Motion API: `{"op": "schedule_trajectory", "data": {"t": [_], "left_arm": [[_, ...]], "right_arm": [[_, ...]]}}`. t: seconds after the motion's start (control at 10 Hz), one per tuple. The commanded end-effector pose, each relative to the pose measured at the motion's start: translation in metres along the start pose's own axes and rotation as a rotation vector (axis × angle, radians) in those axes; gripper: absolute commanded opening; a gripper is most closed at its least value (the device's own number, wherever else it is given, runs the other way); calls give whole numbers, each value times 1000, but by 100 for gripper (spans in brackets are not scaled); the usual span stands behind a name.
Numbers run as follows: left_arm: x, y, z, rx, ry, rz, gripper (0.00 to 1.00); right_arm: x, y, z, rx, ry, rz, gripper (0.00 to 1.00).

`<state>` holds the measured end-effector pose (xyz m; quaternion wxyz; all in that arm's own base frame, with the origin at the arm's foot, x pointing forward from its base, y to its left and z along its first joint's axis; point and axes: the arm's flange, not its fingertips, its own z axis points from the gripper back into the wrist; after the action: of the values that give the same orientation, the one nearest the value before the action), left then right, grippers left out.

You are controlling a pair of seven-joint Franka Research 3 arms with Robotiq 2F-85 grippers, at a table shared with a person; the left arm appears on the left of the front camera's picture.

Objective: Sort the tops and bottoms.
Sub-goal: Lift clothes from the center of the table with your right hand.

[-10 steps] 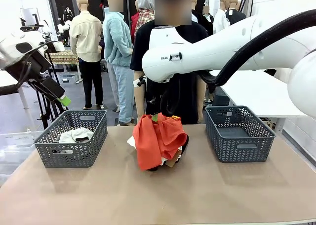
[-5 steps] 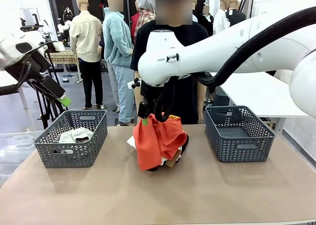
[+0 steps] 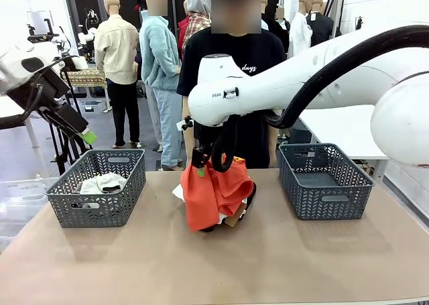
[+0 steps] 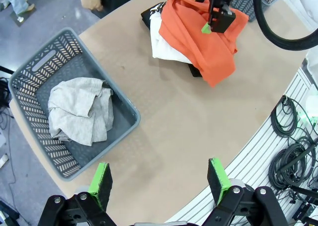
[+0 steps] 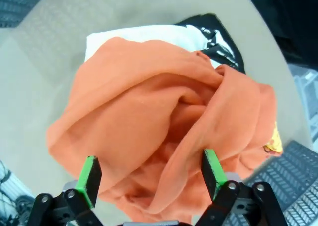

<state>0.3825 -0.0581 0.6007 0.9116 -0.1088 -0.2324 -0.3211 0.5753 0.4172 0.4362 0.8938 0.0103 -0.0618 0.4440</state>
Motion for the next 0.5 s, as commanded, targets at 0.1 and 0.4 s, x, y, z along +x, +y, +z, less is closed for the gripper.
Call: {"op": "schedule_trajectory", "data": {"t": [0.1,0.4], "left_arm": [[1,0,2,-2,4,5,100],[1,0,2,-2,4,5,100]], "right_arm": [[16,-2,-12,11,90,-21,100],[15,-6,-20,45,111,-15,100]]}}
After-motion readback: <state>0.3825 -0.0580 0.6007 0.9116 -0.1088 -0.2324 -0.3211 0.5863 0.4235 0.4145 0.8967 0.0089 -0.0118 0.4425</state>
